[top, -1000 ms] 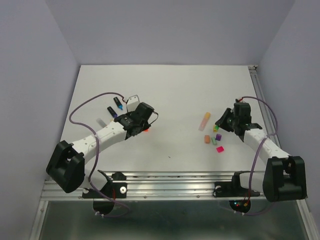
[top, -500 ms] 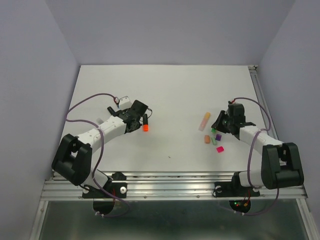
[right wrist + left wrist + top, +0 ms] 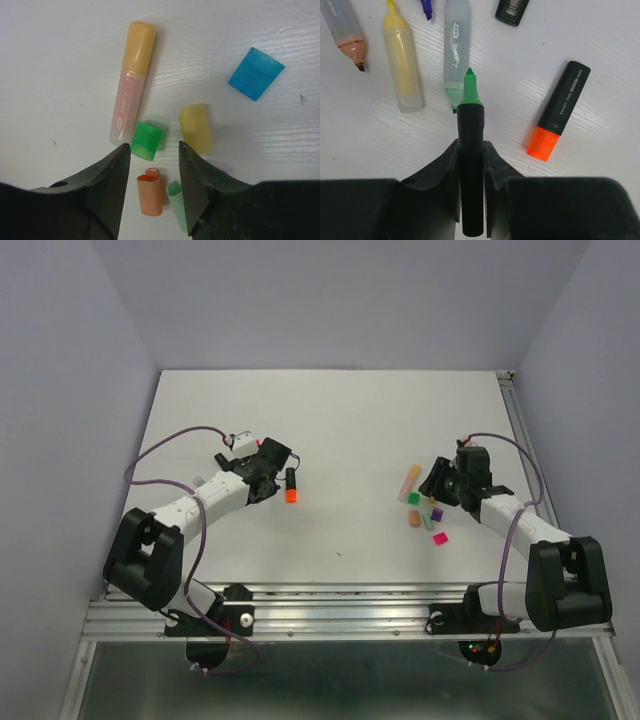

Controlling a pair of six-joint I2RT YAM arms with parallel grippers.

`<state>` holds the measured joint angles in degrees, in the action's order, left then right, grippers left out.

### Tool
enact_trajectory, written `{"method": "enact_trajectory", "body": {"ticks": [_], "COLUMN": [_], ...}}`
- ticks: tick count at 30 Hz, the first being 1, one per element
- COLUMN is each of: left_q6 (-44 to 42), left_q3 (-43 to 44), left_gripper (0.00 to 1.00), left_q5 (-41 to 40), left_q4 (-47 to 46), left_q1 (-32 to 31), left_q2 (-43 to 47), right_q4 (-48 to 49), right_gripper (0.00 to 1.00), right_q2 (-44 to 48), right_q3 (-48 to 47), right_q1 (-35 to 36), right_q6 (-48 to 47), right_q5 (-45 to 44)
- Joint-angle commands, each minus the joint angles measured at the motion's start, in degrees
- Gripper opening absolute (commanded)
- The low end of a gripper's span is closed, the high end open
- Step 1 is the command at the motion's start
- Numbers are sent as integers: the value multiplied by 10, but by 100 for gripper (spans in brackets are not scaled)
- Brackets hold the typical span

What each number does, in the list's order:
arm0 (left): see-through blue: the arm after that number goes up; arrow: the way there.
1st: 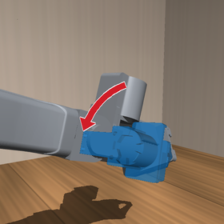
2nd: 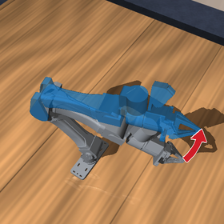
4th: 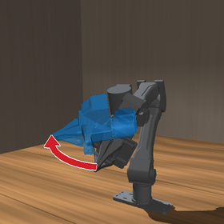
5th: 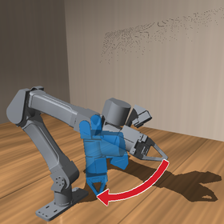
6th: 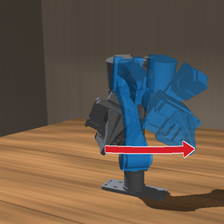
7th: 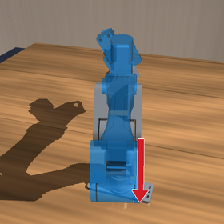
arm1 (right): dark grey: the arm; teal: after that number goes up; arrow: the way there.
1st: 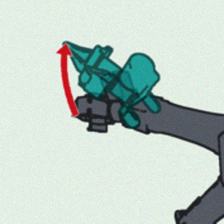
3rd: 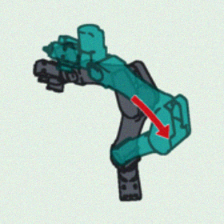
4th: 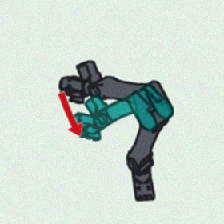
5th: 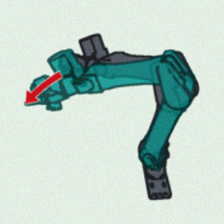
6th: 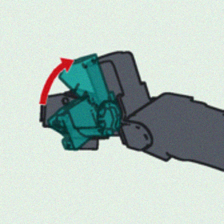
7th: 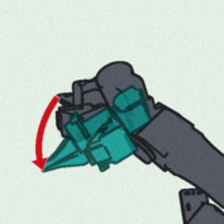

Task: Open the pen caps

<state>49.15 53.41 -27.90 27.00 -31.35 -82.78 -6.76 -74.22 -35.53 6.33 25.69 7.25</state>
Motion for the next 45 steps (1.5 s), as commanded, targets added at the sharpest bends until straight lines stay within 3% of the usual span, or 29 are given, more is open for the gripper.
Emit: {"method": "enact_trajectory", "body": {"ticks": [1, 7, 13, 22, 29, 36, 38, 45], "left_q6": [-1, -20, -56, -97, -103, -104, -104, -101], "left_q3": [18, 28, 55, 104, 160, 179, 184, 177], "left_gripper": [0, 0, 7, 9, 27, 33, 43, 47], "left_q5": [-20, -11, -2, 14, 0, 0, 0, 18], "left_q4": [3, -10, -34, -41, -13, -3, 5, 7], "left_q1": [10, 27, 54, 104, 111, 111, 111, 111], "left_q2": [10, -4, -37, -102, -156, -183, -192, -188], "right_q4": [-12, -32, -16, -11, -13, -18, -19, -26], "right_gripper": [52, 70, 100, 100, 100, 100, 100, 100], "right_q2": [30, 75, 128, 149, 142, 136, 134, 130], "right_q3": [-24, -28, 6, 20, 20, 16, 16, 13], "right_q1": [6, 5, 5, 6, 6, 6, 5, 5], "right_q6": [-9, -24, -26, -21, -20, -21, -20, -14], "right_q5": [0, 51, 112, 92, 88, 80, 76, 65]}}
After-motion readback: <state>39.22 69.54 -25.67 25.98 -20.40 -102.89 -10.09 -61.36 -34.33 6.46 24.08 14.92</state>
